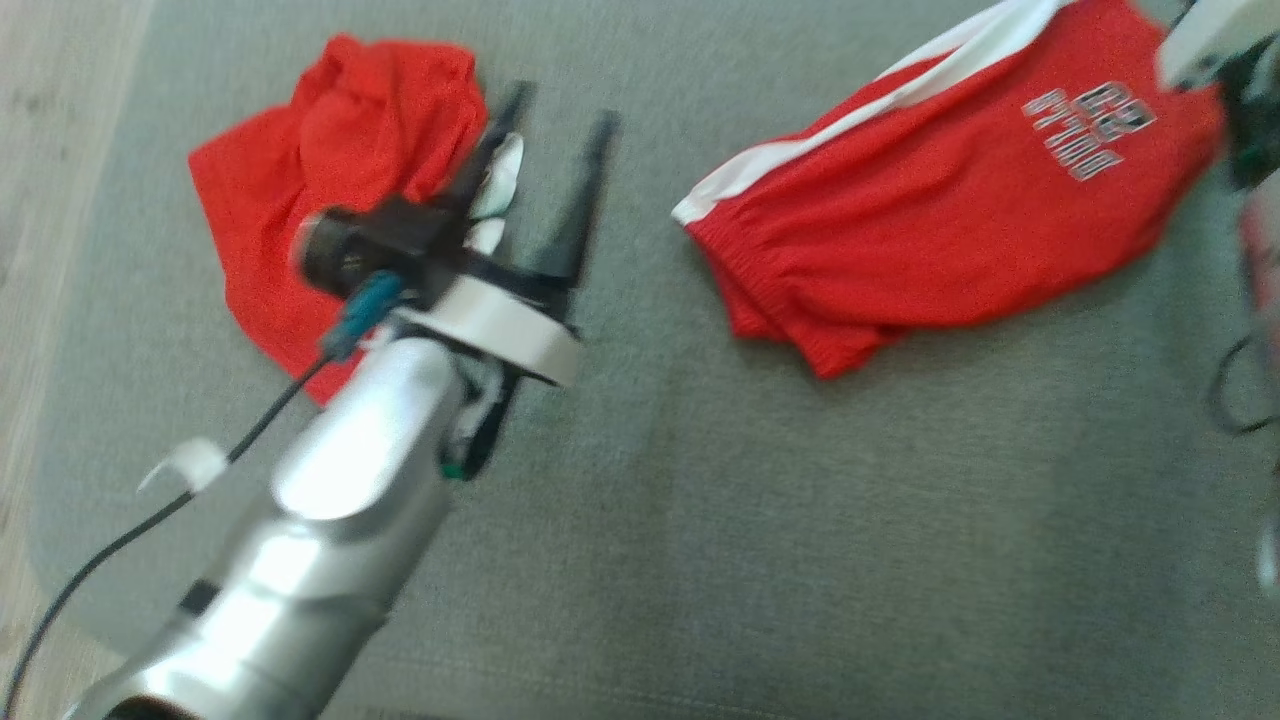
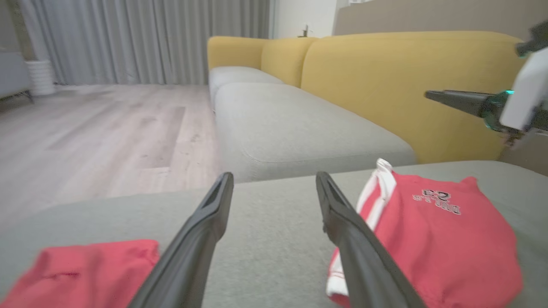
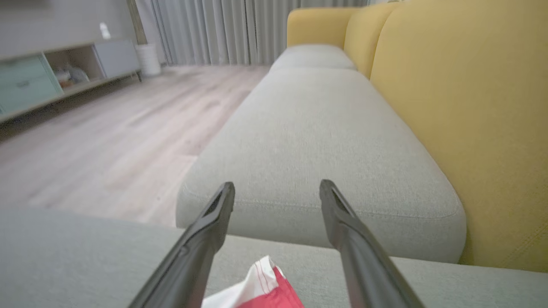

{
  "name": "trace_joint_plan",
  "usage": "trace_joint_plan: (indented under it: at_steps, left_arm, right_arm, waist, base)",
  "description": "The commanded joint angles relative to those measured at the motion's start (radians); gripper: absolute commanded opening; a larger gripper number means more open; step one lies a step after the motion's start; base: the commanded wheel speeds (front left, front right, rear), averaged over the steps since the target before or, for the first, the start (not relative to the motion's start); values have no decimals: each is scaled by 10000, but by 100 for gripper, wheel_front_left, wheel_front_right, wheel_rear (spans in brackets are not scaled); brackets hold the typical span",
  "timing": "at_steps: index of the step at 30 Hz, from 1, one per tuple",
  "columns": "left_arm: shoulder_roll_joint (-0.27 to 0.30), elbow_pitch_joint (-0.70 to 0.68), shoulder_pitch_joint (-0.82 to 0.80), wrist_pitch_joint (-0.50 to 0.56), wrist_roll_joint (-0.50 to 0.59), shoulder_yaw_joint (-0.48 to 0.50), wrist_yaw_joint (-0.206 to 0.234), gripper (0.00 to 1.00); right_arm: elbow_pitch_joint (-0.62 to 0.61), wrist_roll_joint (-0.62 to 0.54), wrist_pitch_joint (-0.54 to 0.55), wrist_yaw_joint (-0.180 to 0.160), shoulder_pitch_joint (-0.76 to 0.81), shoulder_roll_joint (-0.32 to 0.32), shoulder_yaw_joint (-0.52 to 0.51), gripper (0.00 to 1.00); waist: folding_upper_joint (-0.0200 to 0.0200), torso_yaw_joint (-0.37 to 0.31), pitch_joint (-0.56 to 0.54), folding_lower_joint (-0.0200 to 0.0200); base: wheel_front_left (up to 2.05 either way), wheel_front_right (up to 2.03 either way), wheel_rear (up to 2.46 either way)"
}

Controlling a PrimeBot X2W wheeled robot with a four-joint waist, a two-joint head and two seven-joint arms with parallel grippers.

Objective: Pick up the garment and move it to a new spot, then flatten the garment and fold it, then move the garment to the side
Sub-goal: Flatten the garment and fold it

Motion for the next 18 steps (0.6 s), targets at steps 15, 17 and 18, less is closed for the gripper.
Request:
trace_joint_plan:
  at_steps: [15, 17, 18]
  left_arm:
    - [1090, -1307, 3393, -89, 744, 2376, 878, 100]
    - [1021, -1448, 3977, -89, 849, 2486, 954, 100]
    - [971, -1504, 4247, -89, 882, 2545, 965, 100]
  right_arm:
    - [-5049, 2362, -1041, -9, 5893, 1529, 947, 100]
    - [-5649, 2346, -1041, -9, 6791, 1670, 838, 100]
    - [-5915, 2312, -1042, -9, 7207, 1740, 804, 100]
  waist:
    - [0, -1644, -2506, 1]
    - [0, -1714, -2584, 1]
    - [0, -1737, -2630, 1]
  base:
    - [0, 0, 0]
    - [0, 0, 0]
    - [0, 0, 0]
